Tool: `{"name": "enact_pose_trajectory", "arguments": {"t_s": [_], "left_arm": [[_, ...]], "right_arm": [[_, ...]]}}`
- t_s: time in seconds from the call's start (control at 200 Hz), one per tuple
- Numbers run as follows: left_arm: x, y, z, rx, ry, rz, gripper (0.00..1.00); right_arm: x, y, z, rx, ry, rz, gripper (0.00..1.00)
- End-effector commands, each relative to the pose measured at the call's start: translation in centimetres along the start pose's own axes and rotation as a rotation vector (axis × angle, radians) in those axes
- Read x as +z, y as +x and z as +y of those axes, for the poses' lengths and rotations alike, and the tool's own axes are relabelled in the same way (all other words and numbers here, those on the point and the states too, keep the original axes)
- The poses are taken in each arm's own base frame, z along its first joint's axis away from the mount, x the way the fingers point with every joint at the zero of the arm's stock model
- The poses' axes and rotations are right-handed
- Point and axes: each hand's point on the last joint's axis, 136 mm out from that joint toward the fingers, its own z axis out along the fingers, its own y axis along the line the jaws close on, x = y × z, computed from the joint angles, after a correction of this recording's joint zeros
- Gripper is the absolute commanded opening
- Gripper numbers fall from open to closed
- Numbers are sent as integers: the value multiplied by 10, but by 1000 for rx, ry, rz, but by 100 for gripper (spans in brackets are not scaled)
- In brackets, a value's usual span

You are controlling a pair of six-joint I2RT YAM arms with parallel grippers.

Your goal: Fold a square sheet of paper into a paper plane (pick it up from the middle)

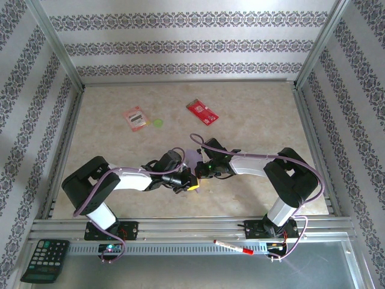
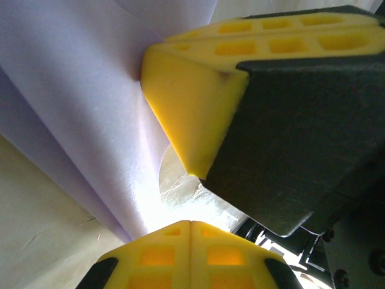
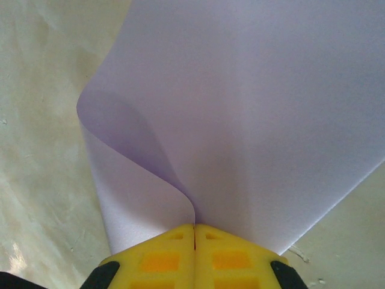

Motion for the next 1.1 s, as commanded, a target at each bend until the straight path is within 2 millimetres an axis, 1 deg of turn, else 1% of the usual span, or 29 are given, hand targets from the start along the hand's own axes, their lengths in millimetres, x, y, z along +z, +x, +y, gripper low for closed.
{"name": "enact_pose_trajectory", "arguments": {"t_s": [0.0, 0.19, 0.34, 0.5, 0.595, 0.764, 0.859, 1.039, 1.094], "left_arm": [[7, -1, -7, 7, 23, -7, 0], [12, 0, 1, -4, -1, 7, 0], [14, 4, 16, -18, -34, 19, 0], [13, 9, 23, -19, -48, 27, 0], [17, 11, 27, -17, -61, 49, 0], [20, 12, 25, -17, -44, 54, 0], [14, 13, 21, 2, -46, 45, 0], [4, 15, 6, 36, -22, 35, 0], [2, 15, 4, 41, -21, 34, 0]], "right_arm": [[12, 34, -39, 50, 122, 103, 0], [12, 34, -39, 48, 123, 104, 0], [13, 35, -40, 48, 125, 109, 0], [13, 36, -41, 45, 129, 114, 0], [14, 36, -42, 46, 130, 116, 0], [14, 37, -42, 47, 129, 119, 0], [14, 37, -42, 47, 132, 120, 0], [13, 37, -42, 46, 129, 121, 0], [13, 36, -41, 46, 128, 121, 0]]}}
